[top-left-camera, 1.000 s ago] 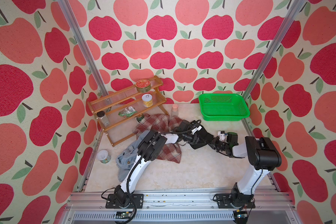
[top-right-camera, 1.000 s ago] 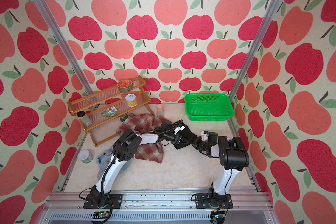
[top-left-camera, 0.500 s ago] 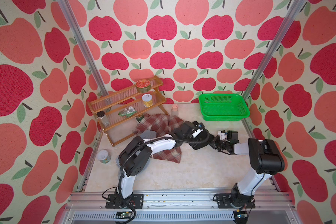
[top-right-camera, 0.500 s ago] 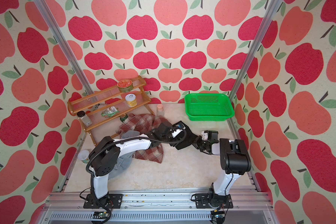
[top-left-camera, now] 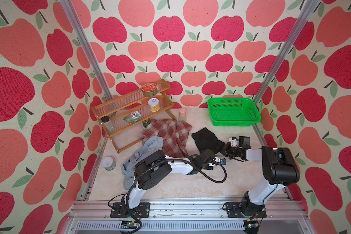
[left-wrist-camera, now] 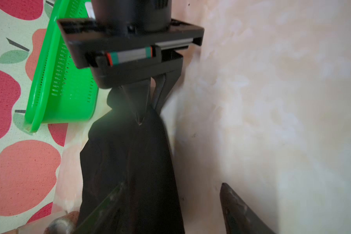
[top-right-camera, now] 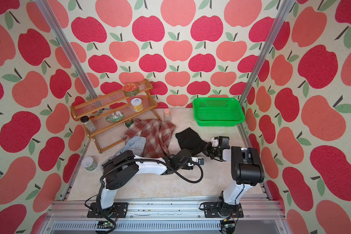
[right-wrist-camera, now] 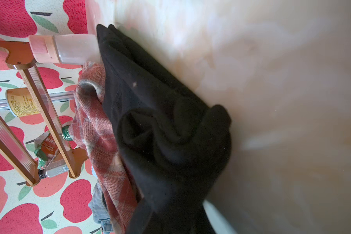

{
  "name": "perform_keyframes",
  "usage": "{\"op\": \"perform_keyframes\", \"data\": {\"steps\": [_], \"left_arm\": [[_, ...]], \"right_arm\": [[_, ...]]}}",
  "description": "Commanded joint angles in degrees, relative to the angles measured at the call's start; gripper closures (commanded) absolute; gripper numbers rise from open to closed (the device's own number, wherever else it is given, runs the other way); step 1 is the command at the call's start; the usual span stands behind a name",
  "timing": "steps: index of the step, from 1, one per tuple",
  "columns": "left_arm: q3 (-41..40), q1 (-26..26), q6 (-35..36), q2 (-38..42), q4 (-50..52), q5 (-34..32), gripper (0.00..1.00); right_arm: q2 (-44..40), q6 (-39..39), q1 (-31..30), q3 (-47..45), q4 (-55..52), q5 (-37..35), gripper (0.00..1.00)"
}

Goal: Roll up the skirts
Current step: Roll the skirt at the center of the board.

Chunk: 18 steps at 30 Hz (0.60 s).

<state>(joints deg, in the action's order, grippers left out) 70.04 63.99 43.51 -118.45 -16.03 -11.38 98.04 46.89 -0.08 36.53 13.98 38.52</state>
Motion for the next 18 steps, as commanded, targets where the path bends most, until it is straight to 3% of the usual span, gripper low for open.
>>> {"op": "perform_keyframes", "data": {"steps": [1,12,16,18], "left_arm": [[2.6,0.1,2.2,-2.9,1.6,-3.2,0.26],[10.0,0.2,3.6,-10.9,7.1,-9.8,0.28],[13.3,0.4,6.6,-14.8,10.1,-14.3,0.36],[14.2,0.4,6.7,-15.8,12.1,-15.0,0.46]], "right_arm": [[-2.0,-1.8,0.7,1.0,-3.0,0.3,1.0],[-3.2,-2.3,1.6,1.3,-4.5,1.4,1.0],[-4.3,-2.3,2.3,1.4,-5.3,2.2,1.0],[-4.7,-2.8,2.5,1.8,-6.1,2.5,1.0]]}}
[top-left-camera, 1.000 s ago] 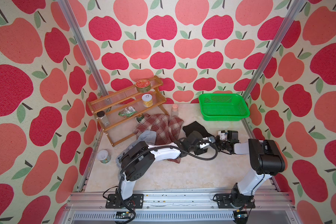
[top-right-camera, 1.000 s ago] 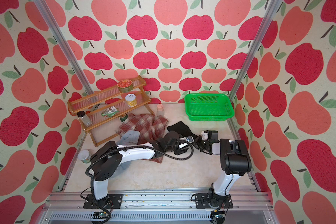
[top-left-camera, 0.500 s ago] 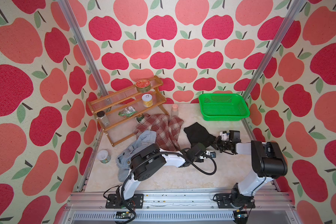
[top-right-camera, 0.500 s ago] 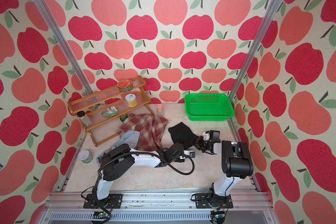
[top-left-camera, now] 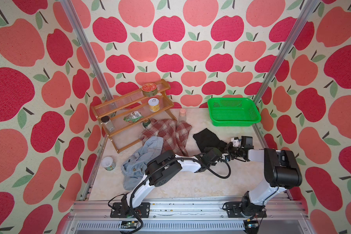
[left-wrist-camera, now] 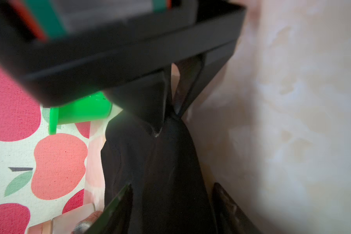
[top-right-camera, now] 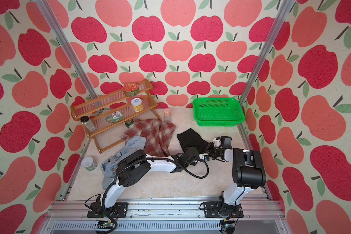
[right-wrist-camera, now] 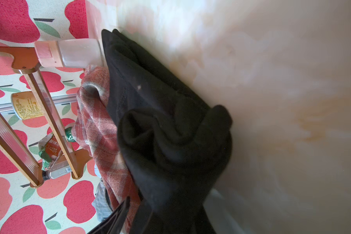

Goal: Roll up the skirts
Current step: Roll the skirt at the center of the board.

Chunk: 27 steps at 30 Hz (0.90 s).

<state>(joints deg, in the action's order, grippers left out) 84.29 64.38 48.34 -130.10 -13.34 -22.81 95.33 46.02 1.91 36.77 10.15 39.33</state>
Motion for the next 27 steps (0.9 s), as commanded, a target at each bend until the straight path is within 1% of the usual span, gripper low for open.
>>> {"op": "perform_keyframes", "data": {"steps": [1,4,7,9,10,11,12,13,15,17,18,19,24,27], "left_arm": [[0.8,0.0,1.0,-4.4,11.6,-3.2,0.55],[1.8,-0.3,-0.8,-4.5,13.1,-3.2,0.83],[2.6,-0.3,-2.1,-4.0,14.5,-2.5,0.95],[3.5,-0.6,-4.7,-3.3,16.7,-0.2,0.99],[3.9,-1.0,-7.3,-2.6,18.4,2.5,1.0],[4.2,-1.5,-9.9,-1.8,19.9,5.7,1.0],[4.6,-2.2,-13.0,-0.8,22.0,10.6,1.0],[4.9,-3.2,-16.0,0.0,24.0,16.4,1.0],[5.9,-4.8,-21.3,0.7,26.4,24.2,1.0],[6.8,-5.8,-24.6,0.4,27.4,28.7,1.0],[7.1,-6.2,-25.7,0.2,27.5,30.7,0.99],[7.4,-6.7,-26.9,0.0,27.6,32.9,0.99],[7.7,-10.1,-34.8,-0.3,25.8,45.5,0.96],[7.6,-12.0,-38.8,-0.6,23.5,51.2,0.95]], "right_arm": [[-2.2,-2.1,0.6,1.6,-2.6,1.8,1.0],[-2.0,-2.6,0.7,2.1,-3.3,2.2,1.0],[-1.6,-2.9,1.0,2.7,-4.2,2.5,1.0],[-1.8,-3.2,1.2,3.0,-5.0,2.5,1.0],[-1.9,-3.4,1.5,3.3,-5.4,2.5,0.99],[-2.1,-3.6,1.8,3.5,-5.8,2.6,0.94],[-2.5,-3.8,2.2,3.6,-6.1,2.6,0.86],[-3.1,-4.2,2.6,3.7,-6.4,2.7,0.75],[-4.2,-5.4,3.3,4.1,-7.7,2.4,0.53],[-5.8,-6.2,4.2,4.4,-9.4,1.5,0.36],[-6.4,-6.2,4.6,4.2,-9.6,1.2,0.31],[-7.1,-6.2,5.1,3.9,-9.8,0.8,0.29],[-9.3,-6.8,6.1,1.7,-10.4,-0.7,0.28],[-10.5,-6.9,6.1,-0.6,-9.4,-0.4,0.28]]}}
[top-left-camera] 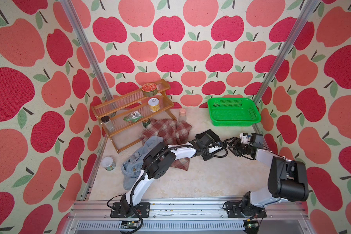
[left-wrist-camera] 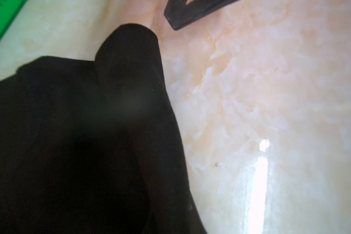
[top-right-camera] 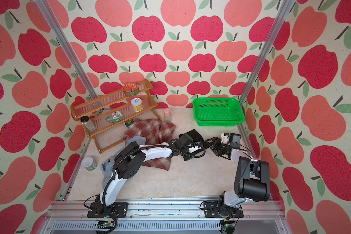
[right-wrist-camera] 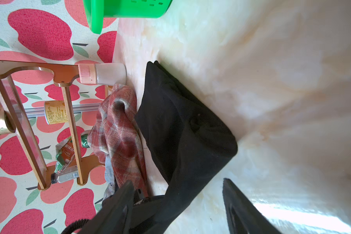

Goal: Roll up the skirts
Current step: Roll the skirt at the center of the board.

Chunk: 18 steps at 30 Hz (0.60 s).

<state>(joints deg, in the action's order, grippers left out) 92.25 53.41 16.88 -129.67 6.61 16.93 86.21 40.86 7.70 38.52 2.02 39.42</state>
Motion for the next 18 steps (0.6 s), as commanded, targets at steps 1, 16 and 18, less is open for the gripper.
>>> {"op": "perform_keyframes", "data": {"steps": [1,16,18], "left_arm": [[-0.3,-1.6,-8.8,-1.1,2.9,13.6,0.95],[1.8,-7.1,-32.3,-7.6,-10.7,34.6,0.89],[0.6,-7.7,-35.8,-8.0,-14.3,34.5,0.9]], "right_arm": [[-1.5,-1.8,0.3,-3.3,-0.7,-0.3,0.28],[5.3,1.7,-1.0,-9.3,12.8,2.0,0.27],[6.5,2.0,-1.5,-8.8,13.3,1.8,0.28]]}}
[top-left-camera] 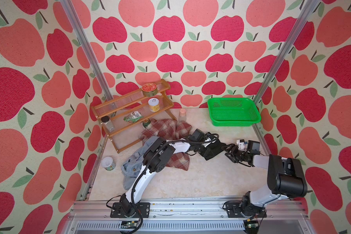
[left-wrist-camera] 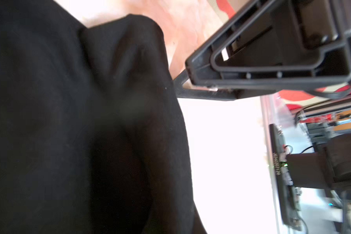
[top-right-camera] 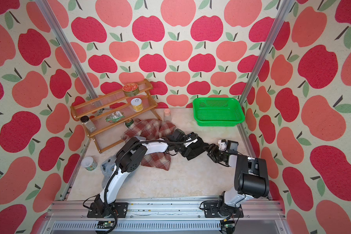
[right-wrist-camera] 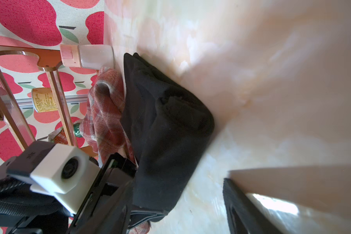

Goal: Roll up the skirts
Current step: Roll the skirt at the center of the board.

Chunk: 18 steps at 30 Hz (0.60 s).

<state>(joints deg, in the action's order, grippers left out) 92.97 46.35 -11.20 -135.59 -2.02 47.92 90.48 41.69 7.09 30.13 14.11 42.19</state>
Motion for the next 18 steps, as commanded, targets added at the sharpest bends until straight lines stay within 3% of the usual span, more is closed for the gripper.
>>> {"op": "perform_keyframes", "data": {"steps": [1,6,18], "left_arm": [[-1.1,-1.0,-9.5,-2.1,-7.7,3.5,0.9],[-5.4,-2.9,-18.6,-2.7,-19.0,5.1,0.9],[-3.8,-3.7,-27.6,-6.1,-27.2,11.5,0.89]], "right_arm": [[2.8,1.3,-1.2,-0.1,1.7,-0.9,0.29],[6.3,2.0,-2.8,0.8,3.7,-1.1,0.33],[14.6,4.4,-5.9,4.7,7.7,-1.9,0.39]]}}
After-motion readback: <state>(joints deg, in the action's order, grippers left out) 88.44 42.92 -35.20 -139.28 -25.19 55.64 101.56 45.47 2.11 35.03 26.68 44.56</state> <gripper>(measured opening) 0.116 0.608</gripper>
